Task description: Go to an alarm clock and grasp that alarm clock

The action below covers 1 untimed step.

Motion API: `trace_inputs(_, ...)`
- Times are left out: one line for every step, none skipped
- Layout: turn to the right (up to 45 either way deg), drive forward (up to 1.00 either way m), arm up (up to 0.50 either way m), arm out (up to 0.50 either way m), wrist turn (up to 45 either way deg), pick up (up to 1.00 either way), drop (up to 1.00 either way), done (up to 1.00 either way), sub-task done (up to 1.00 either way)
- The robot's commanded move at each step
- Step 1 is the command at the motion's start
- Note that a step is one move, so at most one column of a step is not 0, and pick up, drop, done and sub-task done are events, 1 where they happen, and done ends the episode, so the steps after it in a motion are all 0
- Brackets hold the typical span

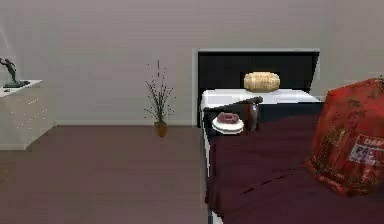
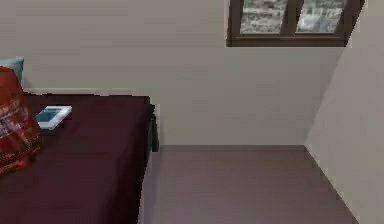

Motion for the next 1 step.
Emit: trace_inputs(-45.0, 0.00, 0.00, 0.00, 0.0, 0.00, 0.00, 0.00, 0.00)
